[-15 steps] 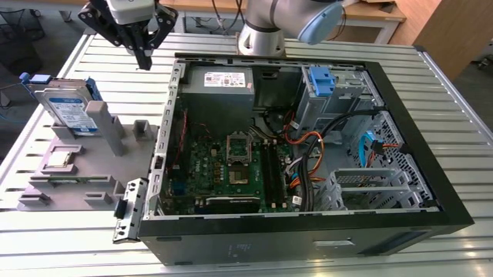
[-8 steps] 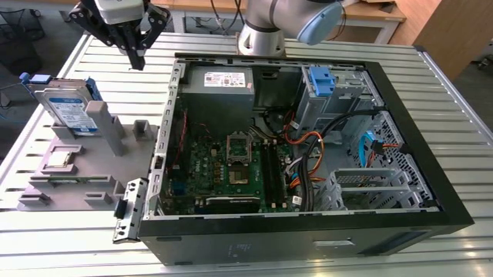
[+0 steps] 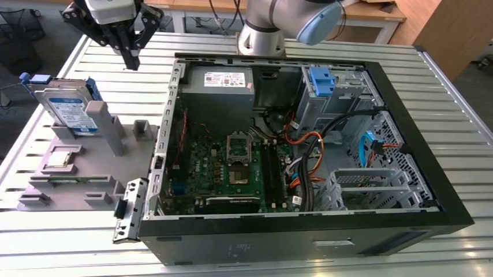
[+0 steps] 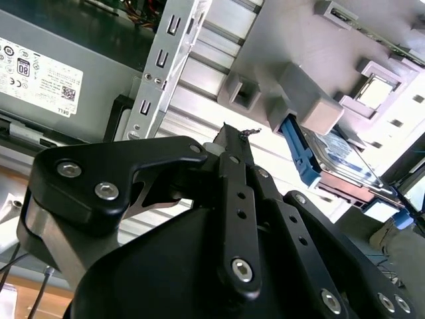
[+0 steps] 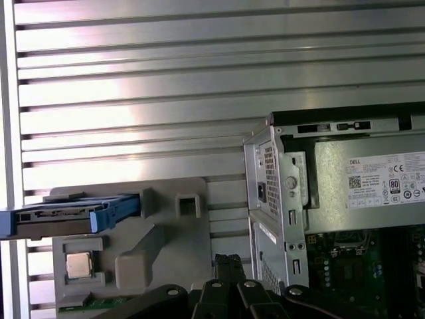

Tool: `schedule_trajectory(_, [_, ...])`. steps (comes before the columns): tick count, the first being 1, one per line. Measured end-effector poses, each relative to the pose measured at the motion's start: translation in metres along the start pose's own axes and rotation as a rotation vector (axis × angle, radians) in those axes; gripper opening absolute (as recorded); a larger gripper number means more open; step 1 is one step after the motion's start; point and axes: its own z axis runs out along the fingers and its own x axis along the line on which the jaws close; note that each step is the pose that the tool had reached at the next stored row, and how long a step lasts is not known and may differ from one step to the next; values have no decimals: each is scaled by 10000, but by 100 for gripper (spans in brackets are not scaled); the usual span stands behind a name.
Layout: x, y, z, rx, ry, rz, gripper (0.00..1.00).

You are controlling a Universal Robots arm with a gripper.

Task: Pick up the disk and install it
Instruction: 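Reach for the disk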

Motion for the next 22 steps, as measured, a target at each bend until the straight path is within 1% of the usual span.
schedule_trajectory(15, [185,-18,4,1,-2,43,11])
schedule_trajectory(22, [227,-22,4,1,-3,56,11])
